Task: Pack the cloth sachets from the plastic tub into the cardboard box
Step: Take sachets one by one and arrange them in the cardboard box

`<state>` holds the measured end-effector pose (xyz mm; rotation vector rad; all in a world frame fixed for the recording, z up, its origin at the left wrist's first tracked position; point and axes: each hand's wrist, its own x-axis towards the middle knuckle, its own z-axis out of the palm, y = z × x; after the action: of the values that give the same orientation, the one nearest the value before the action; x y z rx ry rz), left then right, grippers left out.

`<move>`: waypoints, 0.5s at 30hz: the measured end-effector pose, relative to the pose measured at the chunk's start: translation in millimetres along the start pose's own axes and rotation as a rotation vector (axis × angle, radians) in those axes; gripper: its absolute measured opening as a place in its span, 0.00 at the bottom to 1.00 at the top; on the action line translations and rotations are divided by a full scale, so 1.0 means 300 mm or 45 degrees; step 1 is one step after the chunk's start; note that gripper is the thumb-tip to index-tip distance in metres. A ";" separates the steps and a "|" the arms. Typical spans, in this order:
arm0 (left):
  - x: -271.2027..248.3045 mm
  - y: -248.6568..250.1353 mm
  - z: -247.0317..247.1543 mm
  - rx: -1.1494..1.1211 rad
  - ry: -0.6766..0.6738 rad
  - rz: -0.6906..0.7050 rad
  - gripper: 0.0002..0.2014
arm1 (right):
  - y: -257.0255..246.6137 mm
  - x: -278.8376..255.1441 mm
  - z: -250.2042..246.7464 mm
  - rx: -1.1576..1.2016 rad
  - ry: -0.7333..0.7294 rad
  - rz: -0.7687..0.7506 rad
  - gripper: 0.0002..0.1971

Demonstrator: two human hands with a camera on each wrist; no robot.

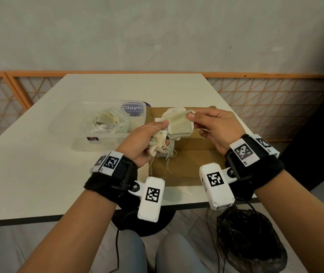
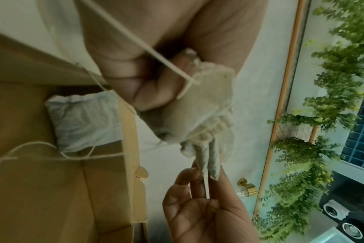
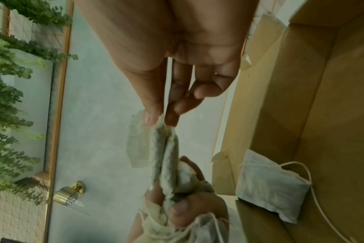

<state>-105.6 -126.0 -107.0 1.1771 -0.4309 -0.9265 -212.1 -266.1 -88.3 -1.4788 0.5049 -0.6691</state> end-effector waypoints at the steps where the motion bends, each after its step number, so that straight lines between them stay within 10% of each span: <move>1: 0.002 -0.002 -0.003 -0.018 0.016 -0.007 0.10 | 0.000 0.001 -0.004 0.017 0.017 0.006 0.04; 15: -0.003 -0.015 0.002 0.134 0.032 0.114 0.16 | 0.017 -0.008 0.024 -0.079 -0.038 0.043 0.04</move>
<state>-108.4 -126.1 -110.8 1.2532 -0.5133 -0.8190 -208.4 -259.4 -93.2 -1.5330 0.5300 -0.6086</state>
